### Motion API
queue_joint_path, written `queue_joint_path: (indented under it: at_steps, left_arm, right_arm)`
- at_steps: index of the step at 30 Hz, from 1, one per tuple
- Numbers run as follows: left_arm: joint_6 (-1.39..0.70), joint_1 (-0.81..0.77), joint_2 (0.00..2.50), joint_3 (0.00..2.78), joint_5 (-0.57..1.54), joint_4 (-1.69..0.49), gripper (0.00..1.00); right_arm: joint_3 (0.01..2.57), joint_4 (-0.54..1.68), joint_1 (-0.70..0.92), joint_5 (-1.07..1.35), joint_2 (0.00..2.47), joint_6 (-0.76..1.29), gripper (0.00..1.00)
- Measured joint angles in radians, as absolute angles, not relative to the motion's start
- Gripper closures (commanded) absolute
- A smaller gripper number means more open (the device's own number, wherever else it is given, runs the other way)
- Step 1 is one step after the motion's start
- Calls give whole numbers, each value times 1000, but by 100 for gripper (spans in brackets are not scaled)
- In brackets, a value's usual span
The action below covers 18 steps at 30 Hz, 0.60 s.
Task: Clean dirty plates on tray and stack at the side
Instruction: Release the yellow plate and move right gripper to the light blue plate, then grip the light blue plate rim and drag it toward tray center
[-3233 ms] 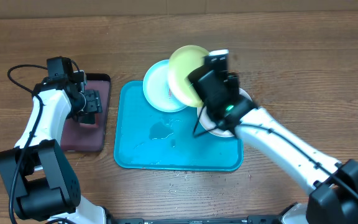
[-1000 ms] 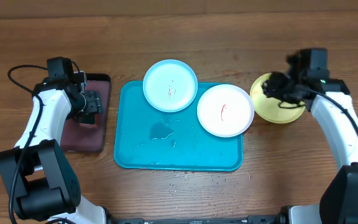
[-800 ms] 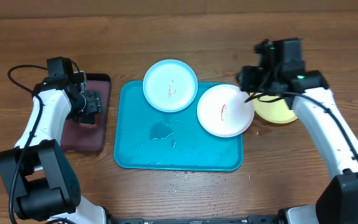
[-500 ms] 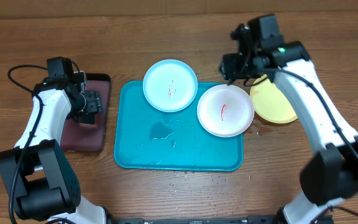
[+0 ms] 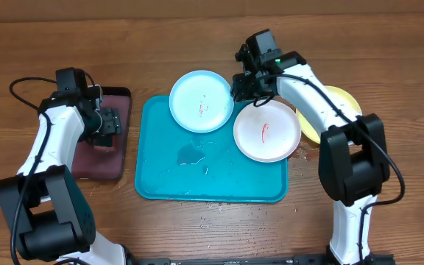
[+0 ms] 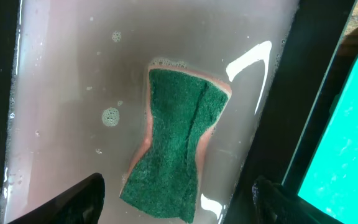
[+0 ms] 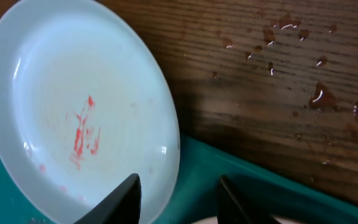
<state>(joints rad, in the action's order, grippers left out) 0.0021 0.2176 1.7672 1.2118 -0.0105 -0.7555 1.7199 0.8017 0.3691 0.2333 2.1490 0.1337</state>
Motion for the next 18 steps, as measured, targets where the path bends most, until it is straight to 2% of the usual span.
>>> queue_joint_path:
  at_steps: [10,16,18]
  left_arm:
    - [2,218,1767,1212,-10,-756,23]
    - [2,218,1767,1212,-10,-761,23]
    - [2,218,1767,1212,-11,-763,23]
  right_arm:
    - [1720,756,397,228,2193,206,68]
    - [1720,762,409,227,2246,241,96]
    - [1720,763,409,233,2250,255,96]
